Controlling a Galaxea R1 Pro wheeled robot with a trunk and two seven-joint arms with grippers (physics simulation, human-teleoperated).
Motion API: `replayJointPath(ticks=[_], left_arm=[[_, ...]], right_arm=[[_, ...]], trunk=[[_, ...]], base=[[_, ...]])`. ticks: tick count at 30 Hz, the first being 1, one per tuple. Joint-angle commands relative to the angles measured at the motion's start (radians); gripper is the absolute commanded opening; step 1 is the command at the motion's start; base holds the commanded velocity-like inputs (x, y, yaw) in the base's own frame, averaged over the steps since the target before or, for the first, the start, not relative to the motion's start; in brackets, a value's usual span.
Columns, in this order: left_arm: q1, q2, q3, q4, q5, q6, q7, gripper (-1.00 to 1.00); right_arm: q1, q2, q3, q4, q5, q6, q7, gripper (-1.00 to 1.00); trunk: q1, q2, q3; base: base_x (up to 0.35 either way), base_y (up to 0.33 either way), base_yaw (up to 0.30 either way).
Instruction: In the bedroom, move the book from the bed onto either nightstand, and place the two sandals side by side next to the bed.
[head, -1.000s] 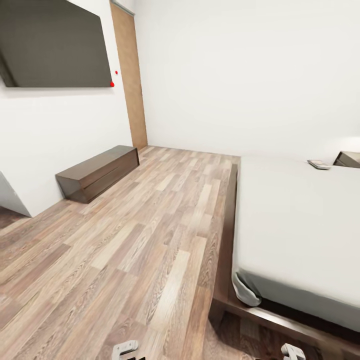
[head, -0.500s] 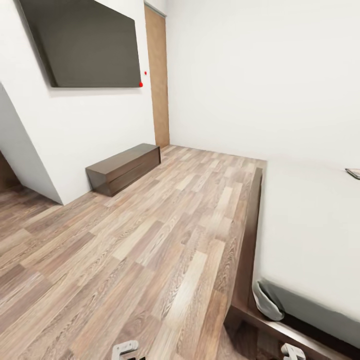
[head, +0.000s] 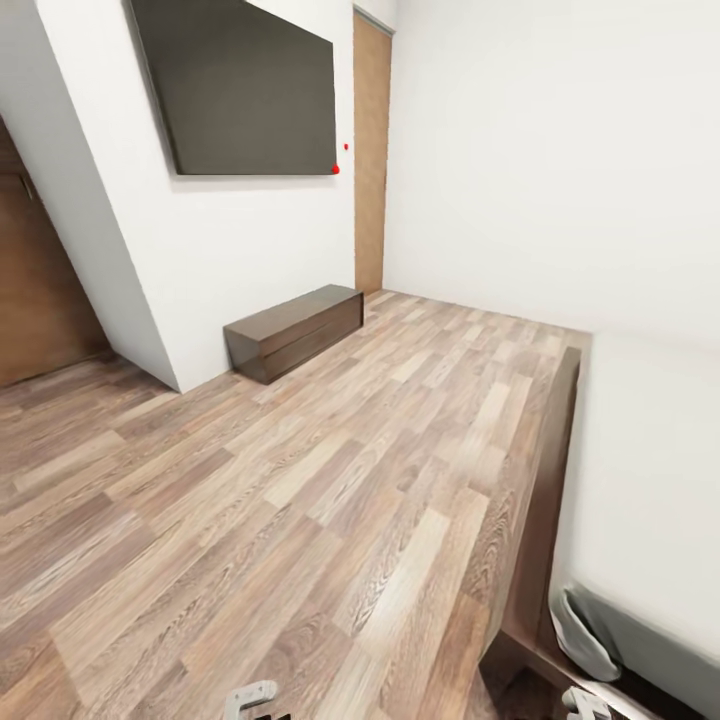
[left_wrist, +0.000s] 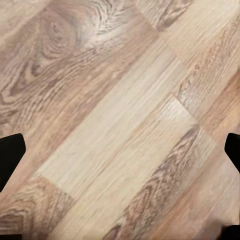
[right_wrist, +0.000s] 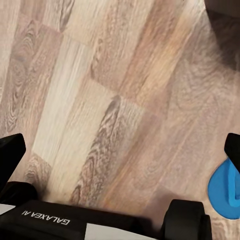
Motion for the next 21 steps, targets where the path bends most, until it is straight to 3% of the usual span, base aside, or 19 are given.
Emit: replayJointPath(ticks=[1,8,21], left_arm=[[-0.001,0.000,0.002,0.002,0.010,-0.001,-0.005,1.00],[-0.001,0.000,0.002,0.002,0.010,-0.001,-0.005,1.00],[-0.001,0.001,0.002,0.002,0.010,-0.001,-0.005,1.00]], right_arm=[[-0.001,-0.001,-0.005,0.002,-0.009,0.010,0.004,1.00],[-0.001,-0.001,-0.005,0.001,-0.009,0.010,0.004,1.00],[-0.001,-0.001,-0.005,0.001,-0.009,0.010,0.004,1.00]], trunk=[[0.000,0.000,-0.001],[0.000,0.000,-0.001],[0.000,0.000,-0.001]], base=[[0.000,0.000,0.292],[0.000,0.074,0.244],[0.012,0.033,0.018]])
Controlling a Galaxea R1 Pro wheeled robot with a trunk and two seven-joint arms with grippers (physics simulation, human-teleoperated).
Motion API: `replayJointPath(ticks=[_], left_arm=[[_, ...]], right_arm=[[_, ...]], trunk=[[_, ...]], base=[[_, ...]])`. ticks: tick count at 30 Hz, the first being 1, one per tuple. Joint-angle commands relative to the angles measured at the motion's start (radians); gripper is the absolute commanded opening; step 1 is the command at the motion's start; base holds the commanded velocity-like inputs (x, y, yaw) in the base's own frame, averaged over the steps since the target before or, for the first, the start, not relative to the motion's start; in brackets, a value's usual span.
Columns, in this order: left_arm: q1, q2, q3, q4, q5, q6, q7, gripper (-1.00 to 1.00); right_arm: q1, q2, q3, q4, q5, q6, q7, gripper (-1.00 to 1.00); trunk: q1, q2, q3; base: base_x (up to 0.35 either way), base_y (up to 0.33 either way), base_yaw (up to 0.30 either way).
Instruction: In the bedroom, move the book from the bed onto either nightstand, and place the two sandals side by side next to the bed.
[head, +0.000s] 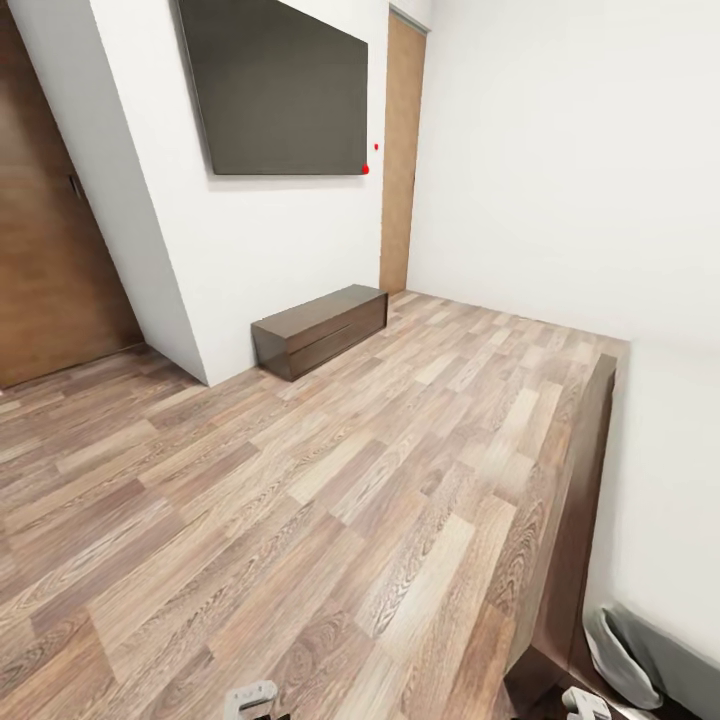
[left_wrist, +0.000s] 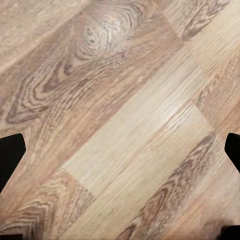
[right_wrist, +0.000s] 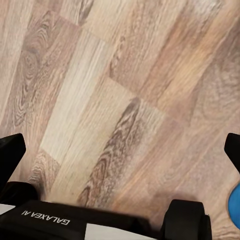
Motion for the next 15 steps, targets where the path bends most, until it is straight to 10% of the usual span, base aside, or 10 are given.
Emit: replayJointPath(ticks=[1,15], left_arm=[[-0.001,0.000,0.002,0.001,0.010,-0.001,-0.005,1.00],[-0.001,0.000,0.002,0.001,0.010,-0.001,-0.005,1.00]], right_arm=[[-0.001,0.000,-0.005,0.002,-0.009,0.010,0.004,1.00],[-0.001,0.000,-0.005,0.003,-0.009,0.010,0.004,1.00]], trunk=[[0.000,0.000,-0.001],[0.000,0.000,-0.001]], base=[[0.138,0.001,0.000],[0.178,0.005,0.000]])
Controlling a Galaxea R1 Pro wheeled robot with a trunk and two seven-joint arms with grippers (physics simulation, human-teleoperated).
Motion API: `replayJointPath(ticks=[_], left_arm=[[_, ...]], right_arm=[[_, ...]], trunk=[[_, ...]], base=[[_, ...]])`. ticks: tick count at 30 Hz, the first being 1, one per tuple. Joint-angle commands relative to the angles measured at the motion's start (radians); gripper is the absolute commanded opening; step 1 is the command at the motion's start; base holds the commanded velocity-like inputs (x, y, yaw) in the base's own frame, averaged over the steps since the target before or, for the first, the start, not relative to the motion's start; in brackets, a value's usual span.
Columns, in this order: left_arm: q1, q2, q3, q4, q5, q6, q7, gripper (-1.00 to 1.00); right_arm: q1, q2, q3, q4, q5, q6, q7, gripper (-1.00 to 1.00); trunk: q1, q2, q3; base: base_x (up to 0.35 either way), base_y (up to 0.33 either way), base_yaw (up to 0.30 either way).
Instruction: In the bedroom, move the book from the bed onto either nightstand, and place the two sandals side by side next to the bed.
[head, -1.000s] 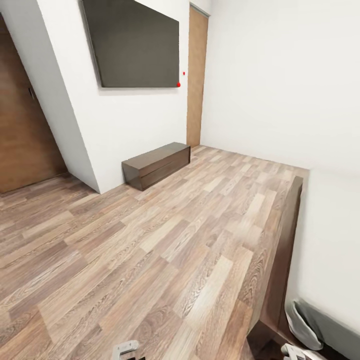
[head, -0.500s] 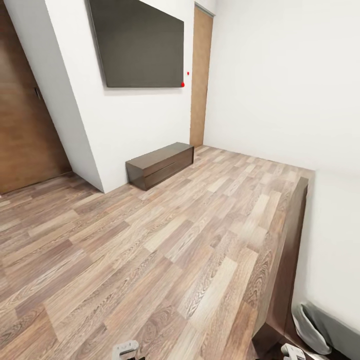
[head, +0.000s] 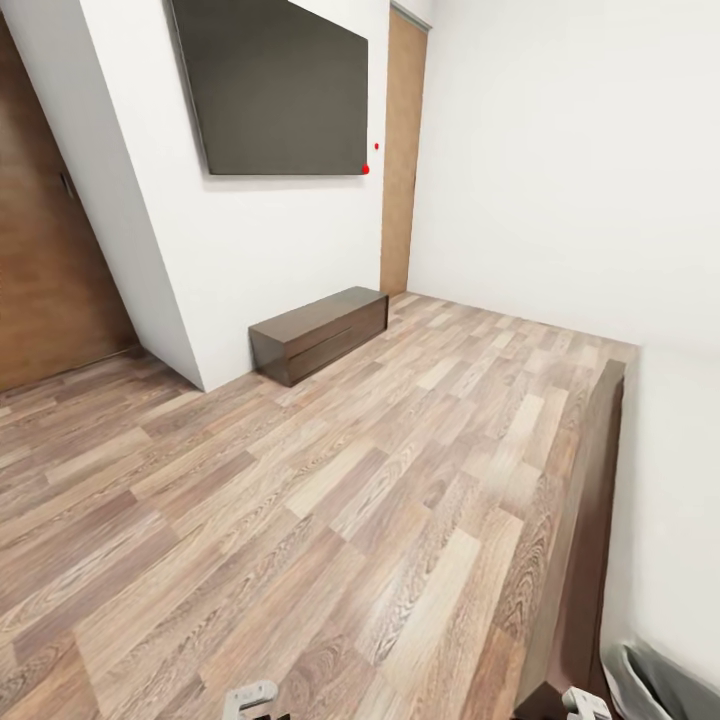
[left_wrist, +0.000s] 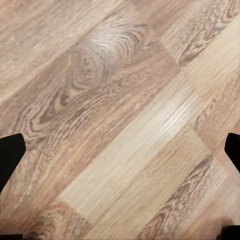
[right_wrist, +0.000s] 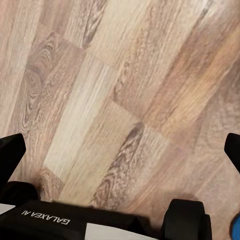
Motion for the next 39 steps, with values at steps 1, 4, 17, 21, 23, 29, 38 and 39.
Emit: replayJointPath(ticks=[1,4,17,21,23,29,38,39], left_arm=[[-0.001,0.000,0.002,0.001,0.010,-0.001,-0.005,1.00],[-0.001,0.000,0.002,0.001,0.010,-0.001,-0.005,1.00],[-0.001,0.000,0.002,0.002,0.010,-0.001,-0.005,1.00],[-0.001,0.000,0.002,0.001,0.010,-0.001,-0.005,1.00],[-0.001,0.000,0.002,0.001,0.010,-0.001,-0.005,1.00],[-0.001,0.000,0.002,0.002,0.010,-0.001,-0.005,1.00],[-0.001,-0.001,0.002,0.002,0.011,-0.001,-0.005,1.00],[-0.001,-0.001,0.002,0.002,0.011,-0.001,-0.005,1.00]], right_arm=[[-0.002,0.000,-0.005,0.002,-0.009,0.010,0.004,1.00],[-0.001,0.000,-0.005,0.002,-0.009,0.010,0.004,1.00],[-0.002,0.000,-0.005,0.002,-0.009,0.010,0.004,1.00],[-0.002,0.000,-0.005,0.002,-0.009,0.010,0.004,1.00],[-0.001,0.000,-0.005,0.002,-0.009,0.010,0.004,1.00],[-0.002,0.000,-0.005,0.002,-0.009,0.010,0.004,1.00],[-0.001,0.000,-0.005,0.002,-0.009,0.010,0.004,1.00],[-0.002,0.000,-0.005,0.002,-0.009,0.010,0.004,1.00]], trunk=[[0.000,0.000,-0.001],[0.000,0.000,-0.001],[0.000,0.000,-0.001],[0.000,0.000,-0.001],[0.000,0.000,-0.001],[0.000,0.000,-0.001],[-0.019,0.035,0.015],[-0.023,0.042,0.018]], base=[[0.013,0.126,0.000],[0.020,0.192,0.000],[0.005,0.041,0.000],[0.000,0.001,0.093],[0.000,0.000,0.217],[0.000,0.000,0.241],[0.000,0.000,0.038],[0.000,0.000,0.003]])
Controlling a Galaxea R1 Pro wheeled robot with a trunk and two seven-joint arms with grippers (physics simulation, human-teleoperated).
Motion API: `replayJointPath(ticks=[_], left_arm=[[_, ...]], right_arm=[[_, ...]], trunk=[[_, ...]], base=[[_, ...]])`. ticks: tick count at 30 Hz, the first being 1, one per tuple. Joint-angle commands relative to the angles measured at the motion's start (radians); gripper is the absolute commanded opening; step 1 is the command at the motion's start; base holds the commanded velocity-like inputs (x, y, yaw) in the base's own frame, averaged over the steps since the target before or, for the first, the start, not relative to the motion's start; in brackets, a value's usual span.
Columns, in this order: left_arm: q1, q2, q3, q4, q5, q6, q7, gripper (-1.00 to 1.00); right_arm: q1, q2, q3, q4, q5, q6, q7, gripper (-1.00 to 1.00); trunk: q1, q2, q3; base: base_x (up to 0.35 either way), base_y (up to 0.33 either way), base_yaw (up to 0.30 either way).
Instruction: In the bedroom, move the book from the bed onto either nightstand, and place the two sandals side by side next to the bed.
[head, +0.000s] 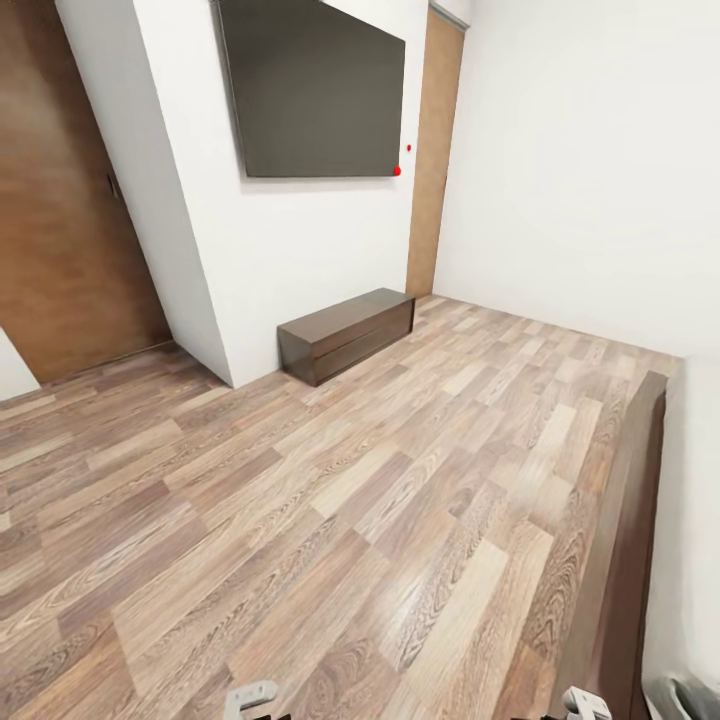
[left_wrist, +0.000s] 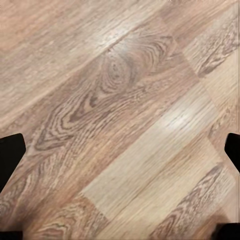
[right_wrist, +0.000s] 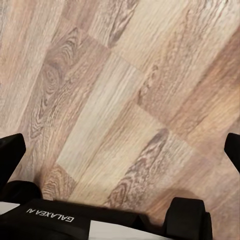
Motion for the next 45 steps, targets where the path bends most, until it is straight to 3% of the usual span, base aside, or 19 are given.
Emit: replayJointPath(ticks=[1,18,21,27,45], left_arm=[[-0.001,0.000,0.002,0.001,0.010,-0.001,-0.005,1.00],[-0.001,-0.002,0.000,0.001,0.010,-0.001,-0.004,1.00],[-0.001,-0.003,0.000,0.001,0.010,-0.001,-0.004,1.00],[-0.001,-0.001,0.001,0.001,0.010,-0.001,0.002,1.00],[-0.001,0.000,0.001,0.001,0.010,-0.001,0.001,1.00]], right_arm=[[-0.001,0.000,-0.004,0.002,-0.009,0.010,0.004,1.00],[-0.001,0.000,-0.004,0.002,-0.008,0.010,0.003,1.00],[-0.001,0.000,-0.004,0.002,-0.008,0.010,-0.011,1.00],[-0.001,0.000,-0.004,0.003,-0.007,0.010,-0.176,1.00],[-0.001,0.000,-0.004,0.003,-0.008,0.009,-0.185,1.00]], trunk=[[-0.004,0.007,0.002],[-0.069,0.126,0.056],[-0.069,0.126,0.056],[-0.069,0.126,0.056],[-0.069,0.126,0.056]], base=[[0.000,0.000,0.002],[0.000,0.000,0.000],[0.000,0.000,0.000],[0.000,0.000,0.000],[0.090,0.000,0.000]])
